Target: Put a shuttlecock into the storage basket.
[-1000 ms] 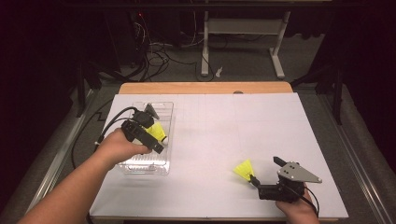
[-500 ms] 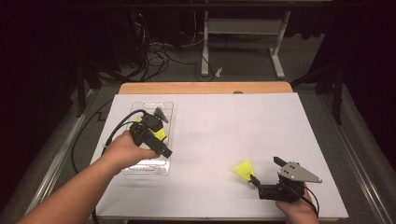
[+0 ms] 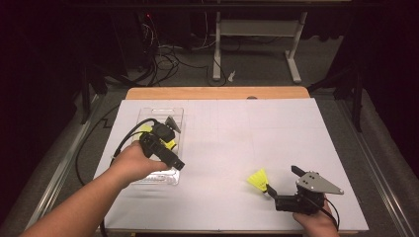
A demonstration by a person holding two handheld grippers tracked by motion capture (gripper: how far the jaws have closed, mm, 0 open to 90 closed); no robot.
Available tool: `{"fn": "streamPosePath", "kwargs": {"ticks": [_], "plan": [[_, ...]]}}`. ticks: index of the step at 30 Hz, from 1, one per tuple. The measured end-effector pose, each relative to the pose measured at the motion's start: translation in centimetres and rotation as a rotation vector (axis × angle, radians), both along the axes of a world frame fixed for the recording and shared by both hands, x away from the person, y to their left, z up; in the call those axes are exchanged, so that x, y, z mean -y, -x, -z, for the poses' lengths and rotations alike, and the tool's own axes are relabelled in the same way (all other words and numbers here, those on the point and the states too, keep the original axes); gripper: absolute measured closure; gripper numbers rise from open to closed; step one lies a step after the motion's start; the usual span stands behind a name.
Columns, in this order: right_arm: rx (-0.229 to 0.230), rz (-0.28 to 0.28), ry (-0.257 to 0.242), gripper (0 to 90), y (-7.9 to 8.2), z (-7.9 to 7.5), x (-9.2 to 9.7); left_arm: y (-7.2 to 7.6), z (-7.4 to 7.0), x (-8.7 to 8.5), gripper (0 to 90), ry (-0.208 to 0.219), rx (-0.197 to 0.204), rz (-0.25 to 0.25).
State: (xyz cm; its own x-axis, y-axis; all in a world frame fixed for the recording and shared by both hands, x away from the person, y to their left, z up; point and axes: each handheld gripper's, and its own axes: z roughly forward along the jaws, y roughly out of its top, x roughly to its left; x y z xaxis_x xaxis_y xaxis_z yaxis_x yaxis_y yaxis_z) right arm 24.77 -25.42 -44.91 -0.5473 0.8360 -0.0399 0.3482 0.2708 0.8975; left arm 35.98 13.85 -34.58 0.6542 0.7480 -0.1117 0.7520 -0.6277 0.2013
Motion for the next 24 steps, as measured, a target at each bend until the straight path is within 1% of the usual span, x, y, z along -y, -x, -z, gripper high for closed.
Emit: {"fn": "streamPosePath", "kwargs": {"ticks": [1,3,5,7,8,10,13,14,15,19,24], "plan": [[-0.003,-0.001,0.001,0.1,0.0,0.0,0.0,0.0,0.0,0.0,0.6,-0.004,0.004,0.002],[-0.011,-0.004,-0.005,0.1,0.0,0.0,-0.1,0.0,0.0,0.0,0.6,0.002,-0.001,0.005],[-0.019,-0.007,-0.007,0.1,-0.1,-0.1,-0.3,-0.1,0.0,0.0,0.6,-0.002,-0.003,0.003],[-0.031,-0.023,0.003,0.2,-0.2,0.0,-0.6,-0.1,0.0,-0.1,0.7,-0.006,-0.009,0.004],[-0.046,-0.036,0.014,0.2,-0.3,0.1,-0.8,-0.1,0.0,-0.2,0.7,-0.006,-0.009,0.002],[-0.060,-0.065,0.032,0.5,-0.3,0.4,-0.9,-0.2,0.0,-0.3,0.7,-0.004,-0.006,-0.001],[-0.078,-0.068,0.045,6.0,-0.2,0.7,-1.0,-0.2,0.0,-0.4,0.7,0.000,-0.004,-0.006],[-0.084,-0.068,0.051,6.6,-0.2,0.7,-1.1,-0.1,0.0,-0.4,0.6,0.000,-0.004,-0.004],[-0.089,-0.066,0.053,7.2,-0.2,0.8,-1.1,-0.1,0.0,-0.4,0.7,0.001,-0.006,0.000],[-0.103,-0.069,0.059,14.2,-0.2,1.0,-1.2,-0.1,-0.1,-0.3,0.7,0.007,-0.013,0.006],[-0.139,-0.076,0.067,21.4,-0.2,1.4,-1.5,-0.1,-0.1,-0.6,0.7,0.006,-0.011,-0.007]]}}
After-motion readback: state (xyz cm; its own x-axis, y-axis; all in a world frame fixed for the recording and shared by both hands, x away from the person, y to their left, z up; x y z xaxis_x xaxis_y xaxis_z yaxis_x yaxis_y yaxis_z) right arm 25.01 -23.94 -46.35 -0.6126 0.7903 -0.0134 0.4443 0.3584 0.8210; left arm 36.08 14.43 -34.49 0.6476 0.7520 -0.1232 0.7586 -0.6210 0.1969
